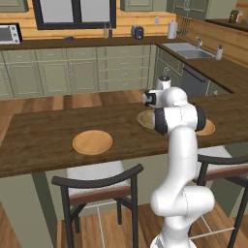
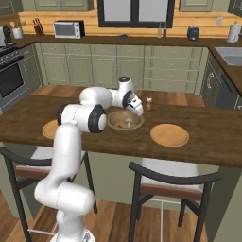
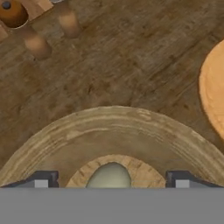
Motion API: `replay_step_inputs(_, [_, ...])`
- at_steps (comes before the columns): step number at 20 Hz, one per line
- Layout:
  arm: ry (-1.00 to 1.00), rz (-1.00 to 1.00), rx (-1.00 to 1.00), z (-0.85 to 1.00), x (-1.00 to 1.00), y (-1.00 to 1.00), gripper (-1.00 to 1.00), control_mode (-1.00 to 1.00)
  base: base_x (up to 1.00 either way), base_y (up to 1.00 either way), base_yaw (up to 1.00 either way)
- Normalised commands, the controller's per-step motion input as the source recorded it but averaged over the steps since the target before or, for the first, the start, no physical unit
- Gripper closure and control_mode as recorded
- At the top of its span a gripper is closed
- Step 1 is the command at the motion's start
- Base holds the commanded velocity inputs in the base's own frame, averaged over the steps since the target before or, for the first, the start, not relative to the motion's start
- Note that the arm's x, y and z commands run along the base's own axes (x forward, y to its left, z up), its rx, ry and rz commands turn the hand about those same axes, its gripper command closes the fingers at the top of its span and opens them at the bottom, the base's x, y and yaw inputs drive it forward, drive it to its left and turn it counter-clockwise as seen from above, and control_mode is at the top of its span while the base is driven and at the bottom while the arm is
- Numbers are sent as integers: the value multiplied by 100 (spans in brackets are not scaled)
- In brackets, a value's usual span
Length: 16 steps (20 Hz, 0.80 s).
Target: Pick the chicken drumstick and mushroom from their plates and place them in the bowl. Then put the bowl in the fridge.
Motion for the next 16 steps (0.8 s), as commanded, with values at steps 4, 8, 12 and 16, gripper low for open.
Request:
replay_step_inputs(4, [31, -37, 32, 26, -87, -51, -100, -100, 0, 0, 0])
replay_step_inputs(8, [25, -25, 24, -16, -56, -19, -100, -100, 0, 0, 0])
replay_step_inputs(12, [0, -8, 18, -48, 0, 9, -100, -100, 0, 0, 0])
replay_step_inputs(16, [14, 0, 8, -32, -48, -3, -100, -100, 0, 0, 0])
